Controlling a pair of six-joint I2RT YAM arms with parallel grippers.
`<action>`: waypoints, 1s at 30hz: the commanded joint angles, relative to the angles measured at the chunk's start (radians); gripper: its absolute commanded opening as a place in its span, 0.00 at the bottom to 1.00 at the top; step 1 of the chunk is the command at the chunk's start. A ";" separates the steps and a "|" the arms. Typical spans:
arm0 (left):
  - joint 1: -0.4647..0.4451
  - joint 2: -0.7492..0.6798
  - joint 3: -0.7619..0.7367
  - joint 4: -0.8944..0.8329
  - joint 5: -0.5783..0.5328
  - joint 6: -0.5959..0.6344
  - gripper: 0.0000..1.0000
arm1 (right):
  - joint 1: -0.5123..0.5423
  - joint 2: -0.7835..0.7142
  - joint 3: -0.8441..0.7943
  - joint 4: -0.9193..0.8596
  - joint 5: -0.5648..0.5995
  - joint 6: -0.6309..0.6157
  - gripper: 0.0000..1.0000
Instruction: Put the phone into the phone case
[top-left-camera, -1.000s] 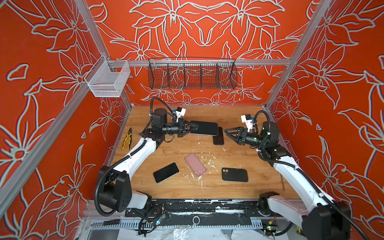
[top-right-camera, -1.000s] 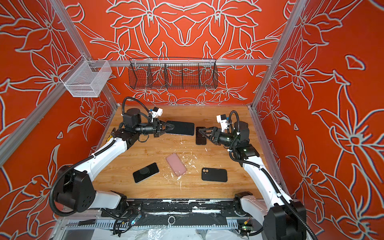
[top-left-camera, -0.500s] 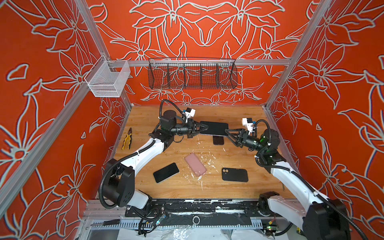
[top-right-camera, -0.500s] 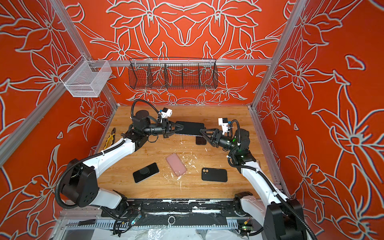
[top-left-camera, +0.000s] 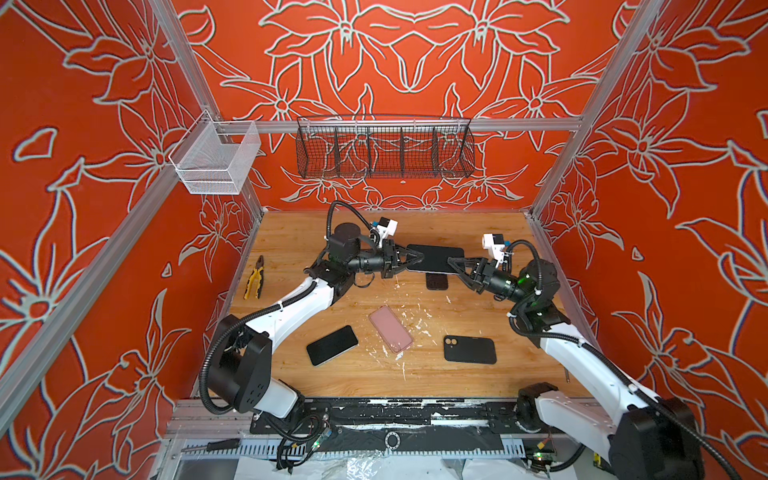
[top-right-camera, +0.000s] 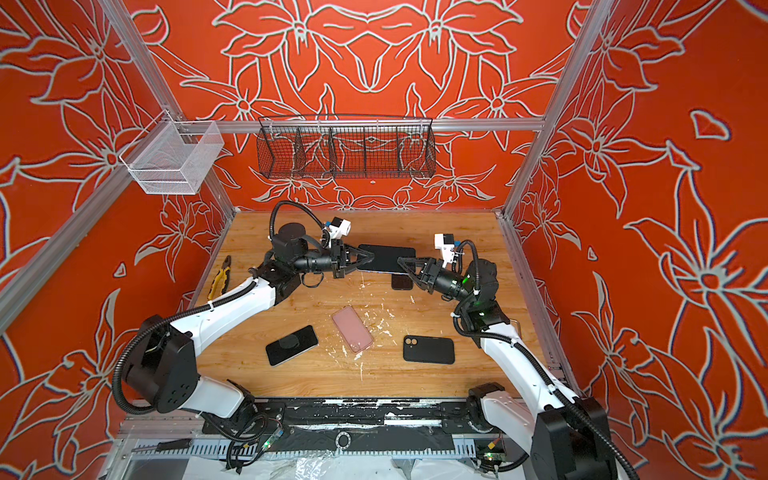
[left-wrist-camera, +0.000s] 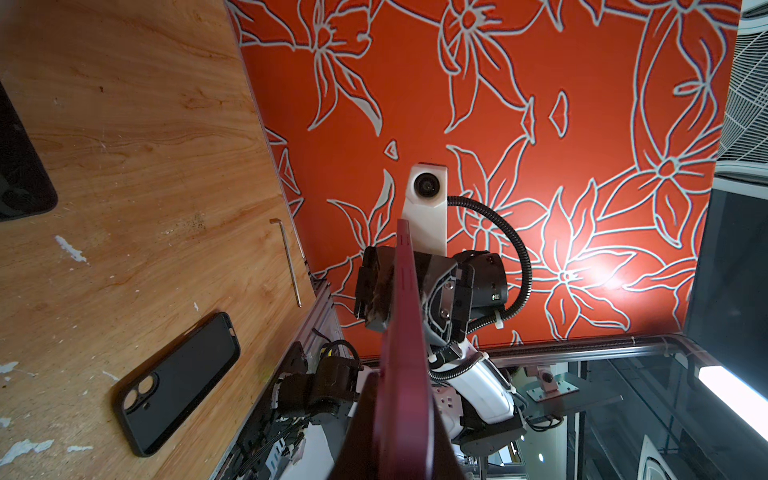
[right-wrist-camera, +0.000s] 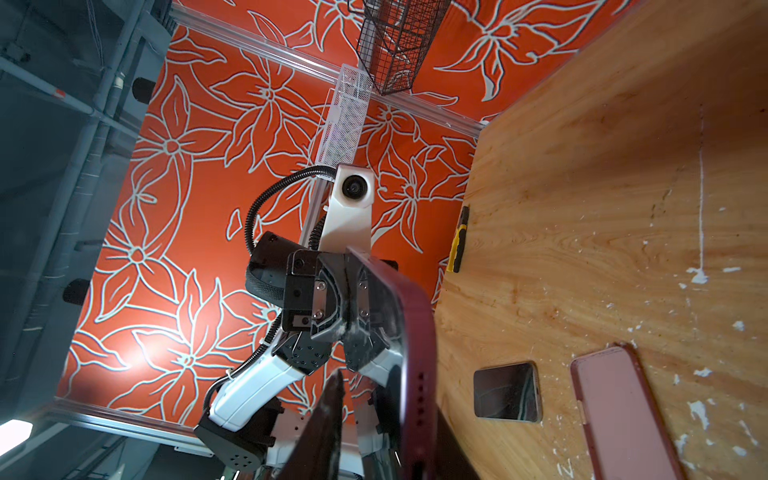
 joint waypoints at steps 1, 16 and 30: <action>-0.012 0.006 0.024 0.060 0.002 -0.011 0.00 | 0.005 -0.015 0.015 0.069 0.014 0.022 0.20; -0.015 -0.029 0.021 -0.021 -0.085 0.036 0.56 | -0.004 -0.012 0.013 0.057 0.033 0.010 0.00; -0.169 -0.348 0.105 -0.930 -0.886 0.470 0.71 | -0.261 -0.129 0.003 -0.245 -0.023 -0.123 0.00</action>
